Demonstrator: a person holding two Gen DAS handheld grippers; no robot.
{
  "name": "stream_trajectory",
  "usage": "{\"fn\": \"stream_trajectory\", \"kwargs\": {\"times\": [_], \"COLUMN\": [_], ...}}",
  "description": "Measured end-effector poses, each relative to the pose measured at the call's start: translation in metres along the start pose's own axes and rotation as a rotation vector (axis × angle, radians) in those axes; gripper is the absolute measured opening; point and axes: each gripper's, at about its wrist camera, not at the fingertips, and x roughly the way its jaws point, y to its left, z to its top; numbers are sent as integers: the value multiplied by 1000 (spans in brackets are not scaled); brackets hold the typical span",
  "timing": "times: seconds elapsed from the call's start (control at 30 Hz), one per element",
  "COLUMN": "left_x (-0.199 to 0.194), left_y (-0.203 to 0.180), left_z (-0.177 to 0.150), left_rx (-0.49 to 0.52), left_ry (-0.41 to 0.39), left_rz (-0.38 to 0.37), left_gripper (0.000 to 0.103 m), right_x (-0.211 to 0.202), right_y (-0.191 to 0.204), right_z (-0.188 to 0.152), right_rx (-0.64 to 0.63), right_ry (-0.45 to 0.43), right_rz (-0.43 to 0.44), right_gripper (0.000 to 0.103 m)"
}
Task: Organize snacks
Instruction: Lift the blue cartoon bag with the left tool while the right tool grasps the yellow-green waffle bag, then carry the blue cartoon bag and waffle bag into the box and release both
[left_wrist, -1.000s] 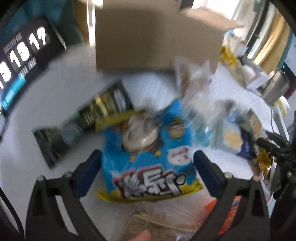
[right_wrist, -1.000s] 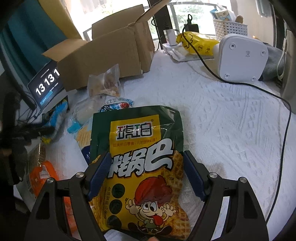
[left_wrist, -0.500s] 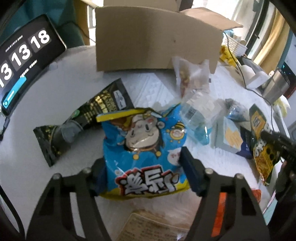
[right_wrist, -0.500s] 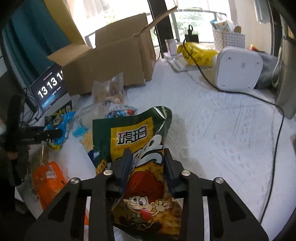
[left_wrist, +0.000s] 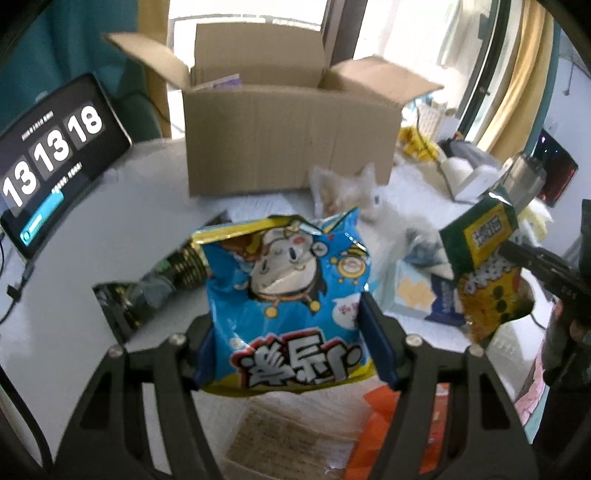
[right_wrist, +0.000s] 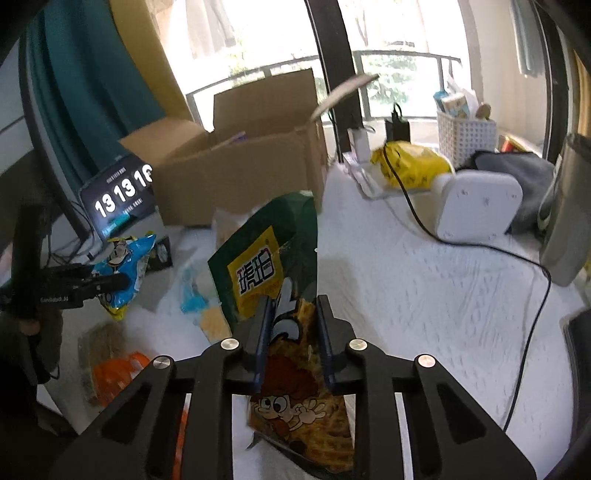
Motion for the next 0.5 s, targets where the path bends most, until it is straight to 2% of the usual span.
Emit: {"fn": "stream_trajectory", "kwargs": {"times": [0.1, 0.5], "left_x": [-12, -39], "left_y": [-3, 2], "left_z": [6, 23], "left_rx": [10, 29], "left_ry": [-40, -133], "left_rz": [-2, -1], "left_gripper": [68, 68], "right_x": [-1, -8], "right_y": [7, 30], "right_z": [9, 45], "right_rx": [-18, -79], "right_ry": [-23, -99], "right_rz": [12, 35], "right_gripper": [20, 18]}}
